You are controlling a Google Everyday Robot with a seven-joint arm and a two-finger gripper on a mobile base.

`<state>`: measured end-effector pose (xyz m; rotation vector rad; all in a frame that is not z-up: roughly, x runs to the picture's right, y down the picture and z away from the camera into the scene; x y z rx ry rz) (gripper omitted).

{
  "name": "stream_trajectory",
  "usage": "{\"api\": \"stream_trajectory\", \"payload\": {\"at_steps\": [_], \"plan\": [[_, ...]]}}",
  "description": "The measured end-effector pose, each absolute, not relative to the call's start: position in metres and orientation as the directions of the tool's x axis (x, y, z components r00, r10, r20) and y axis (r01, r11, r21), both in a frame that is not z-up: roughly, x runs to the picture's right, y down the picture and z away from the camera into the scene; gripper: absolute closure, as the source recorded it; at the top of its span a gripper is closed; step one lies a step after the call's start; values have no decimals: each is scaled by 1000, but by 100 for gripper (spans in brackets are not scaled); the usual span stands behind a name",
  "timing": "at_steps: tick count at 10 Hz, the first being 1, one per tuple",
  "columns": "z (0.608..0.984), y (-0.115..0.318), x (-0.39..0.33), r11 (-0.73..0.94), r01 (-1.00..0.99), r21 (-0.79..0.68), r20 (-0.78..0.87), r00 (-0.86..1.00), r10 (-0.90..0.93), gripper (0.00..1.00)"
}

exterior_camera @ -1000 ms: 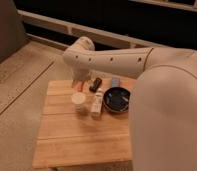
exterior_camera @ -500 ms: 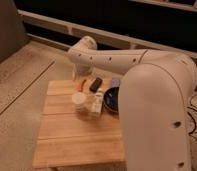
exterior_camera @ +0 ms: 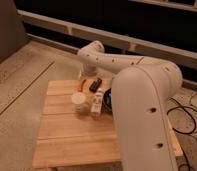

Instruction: Place the pepper in the ceramic bowl

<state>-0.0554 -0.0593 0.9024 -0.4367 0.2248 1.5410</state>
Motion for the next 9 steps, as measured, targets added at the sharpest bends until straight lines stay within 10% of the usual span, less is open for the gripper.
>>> {"api": "stream_trajectory", "payload": {"at_steps": [9], "plan": [[979, -56, -96, 78, -968, -238, -464, 184, 867, 35]]}}
